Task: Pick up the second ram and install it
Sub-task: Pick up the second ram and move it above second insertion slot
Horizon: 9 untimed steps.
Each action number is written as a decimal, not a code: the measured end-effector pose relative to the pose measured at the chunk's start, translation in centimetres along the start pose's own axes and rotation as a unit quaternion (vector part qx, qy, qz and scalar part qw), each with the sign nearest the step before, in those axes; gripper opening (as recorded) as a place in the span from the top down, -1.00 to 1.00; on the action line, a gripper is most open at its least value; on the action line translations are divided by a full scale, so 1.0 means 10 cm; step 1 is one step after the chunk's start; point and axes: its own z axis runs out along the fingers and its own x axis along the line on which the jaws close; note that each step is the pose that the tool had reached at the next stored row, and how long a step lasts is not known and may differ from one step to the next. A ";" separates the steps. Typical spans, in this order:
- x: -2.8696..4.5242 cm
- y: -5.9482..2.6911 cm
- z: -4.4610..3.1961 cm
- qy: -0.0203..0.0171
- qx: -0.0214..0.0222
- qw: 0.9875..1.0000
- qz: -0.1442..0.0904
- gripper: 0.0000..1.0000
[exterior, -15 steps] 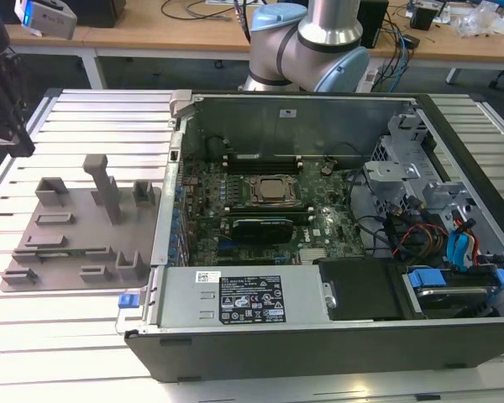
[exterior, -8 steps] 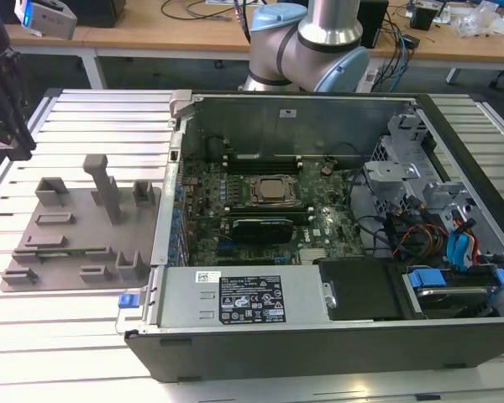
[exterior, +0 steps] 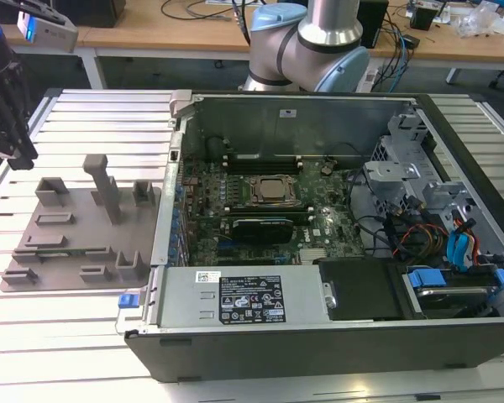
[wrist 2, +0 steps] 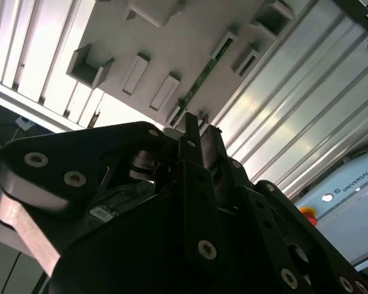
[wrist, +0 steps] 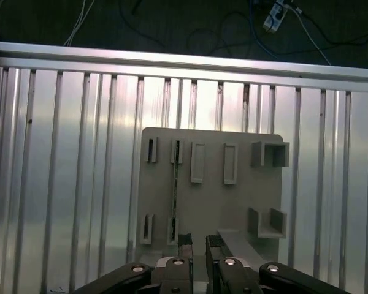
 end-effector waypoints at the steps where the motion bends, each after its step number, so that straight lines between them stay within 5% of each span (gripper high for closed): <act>1: 0.000 0.000 0.004 0.000 0.000 1.000 0.000 0.53; 9: 0.001 -0.002 0.041 0.000 0.000 1.000 0.000 0.53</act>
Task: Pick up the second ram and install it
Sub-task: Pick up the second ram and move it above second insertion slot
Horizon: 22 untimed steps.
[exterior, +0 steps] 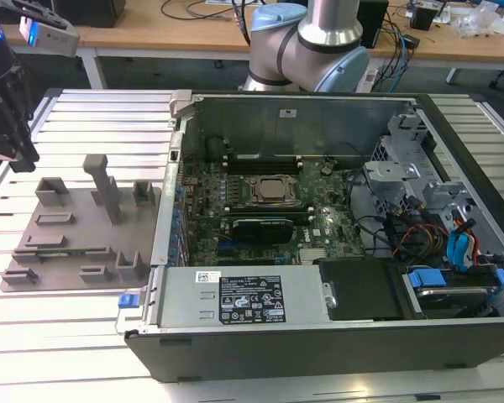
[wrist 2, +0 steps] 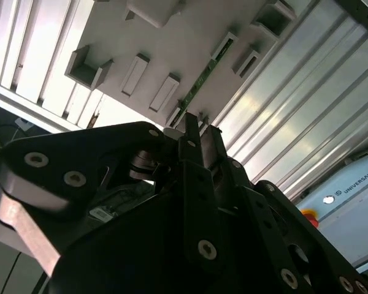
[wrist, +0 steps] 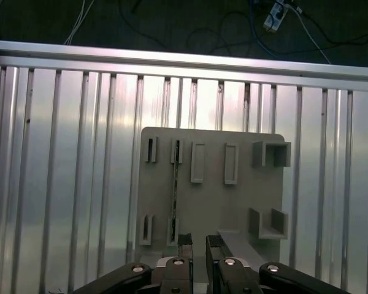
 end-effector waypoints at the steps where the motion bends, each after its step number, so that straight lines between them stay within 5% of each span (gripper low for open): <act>1: 0.000 0.000 0.002 0.000 0.000 1.000 0.000 0.53; 14: 0.038 -0.001 0.123 -0.001 0.000 1.000 0.000 0.53; 22: 0.074 -0.011 0.381 -0.001 0.000 1.000 -0.001 0.53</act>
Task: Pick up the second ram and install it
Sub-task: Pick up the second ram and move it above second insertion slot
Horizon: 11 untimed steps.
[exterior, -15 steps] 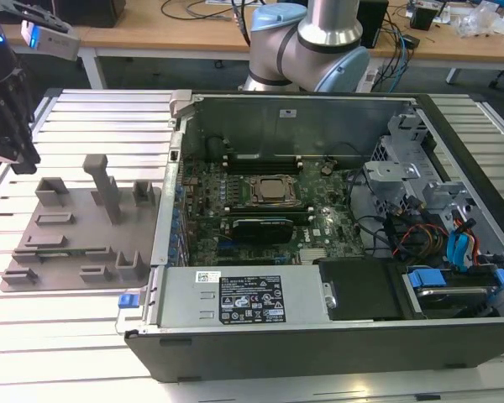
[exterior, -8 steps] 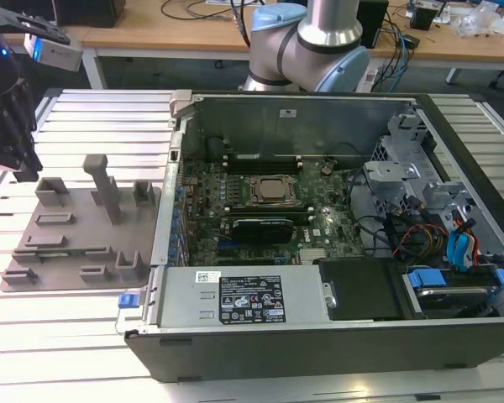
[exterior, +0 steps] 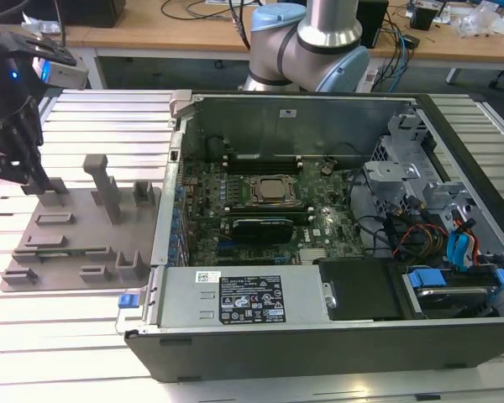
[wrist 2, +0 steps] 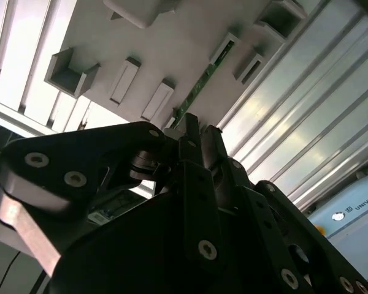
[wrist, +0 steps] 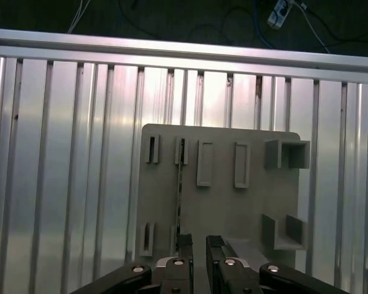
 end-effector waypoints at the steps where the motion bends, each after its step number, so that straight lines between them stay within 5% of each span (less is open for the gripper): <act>1: 0.005 -0.001 0.039 0.000 0.000 1.000 0.000 0.53; 11: 0.026 -0.015 0.349 0.000 0.000 1.000 -0.001 0.53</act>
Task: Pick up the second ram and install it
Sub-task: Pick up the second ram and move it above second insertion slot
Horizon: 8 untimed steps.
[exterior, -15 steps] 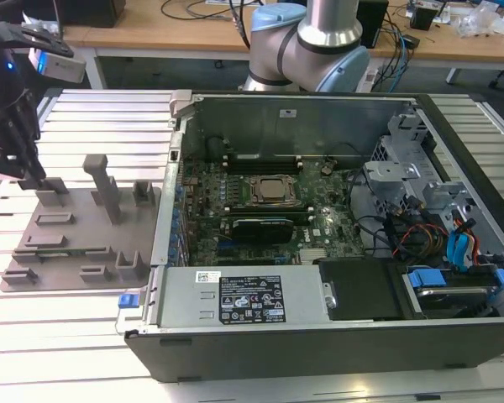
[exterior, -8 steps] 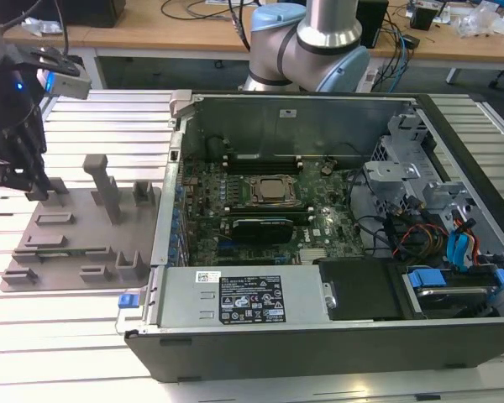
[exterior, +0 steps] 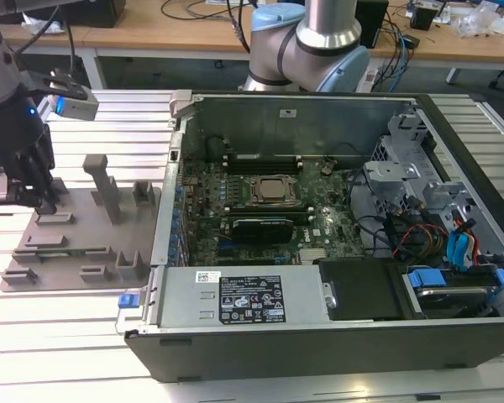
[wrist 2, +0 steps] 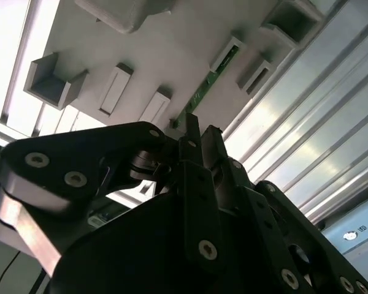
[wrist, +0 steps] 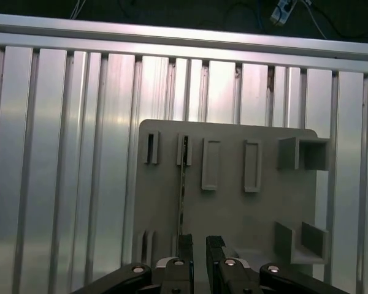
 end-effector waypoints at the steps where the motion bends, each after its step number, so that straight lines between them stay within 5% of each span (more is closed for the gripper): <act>1: 0.002 -0.002 0.042 0.000 0.000 1.000 0.000 0.53; 8: 0.011 -0.013 0.282 0.000 0.000 1.000 0.000 0.53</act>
